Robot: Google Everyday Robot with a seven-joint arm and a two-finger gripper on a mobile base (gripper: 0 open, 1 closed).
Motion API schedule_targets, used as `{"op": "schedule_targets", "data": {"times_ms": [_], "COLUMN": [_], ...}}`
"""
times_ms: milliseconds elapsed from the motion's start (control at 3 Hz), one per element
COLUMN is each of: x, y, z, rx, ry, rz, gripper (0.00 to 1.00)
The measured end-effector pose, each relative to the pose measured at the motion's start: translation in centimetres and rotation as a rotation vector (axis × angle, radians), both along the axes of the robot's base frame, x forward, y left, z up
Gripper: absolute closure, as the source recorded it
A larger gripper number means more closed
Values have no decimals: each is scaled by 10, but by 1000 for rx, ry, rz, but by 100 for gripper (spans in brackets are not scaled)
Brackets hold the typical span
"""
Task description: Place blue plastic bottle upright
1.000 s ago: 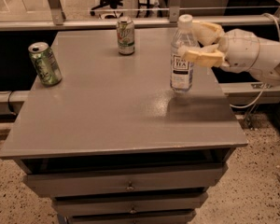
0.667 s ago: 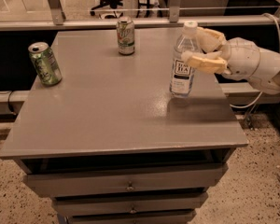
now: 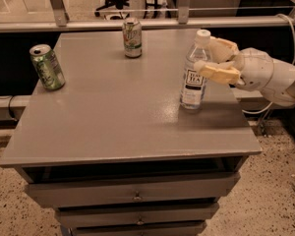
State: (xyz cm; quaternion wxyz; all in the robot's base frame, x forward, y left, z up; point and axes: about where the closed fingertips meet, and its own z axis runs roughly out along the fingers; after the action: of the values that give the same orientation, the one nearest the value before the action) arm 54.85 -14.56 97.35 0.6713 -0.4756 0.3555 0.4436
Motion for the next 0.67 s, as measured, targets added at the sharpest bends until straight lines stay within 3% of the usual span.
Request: {"op": "schedule_targets", "data": {"times_ms": [333,667], "x": [1,2], "y": [-5,-8], "z": [-12,-16], "rx": [-3,-9], "ry": [26,35], "rz": [-4,-10], "gripper": [28,5]}}
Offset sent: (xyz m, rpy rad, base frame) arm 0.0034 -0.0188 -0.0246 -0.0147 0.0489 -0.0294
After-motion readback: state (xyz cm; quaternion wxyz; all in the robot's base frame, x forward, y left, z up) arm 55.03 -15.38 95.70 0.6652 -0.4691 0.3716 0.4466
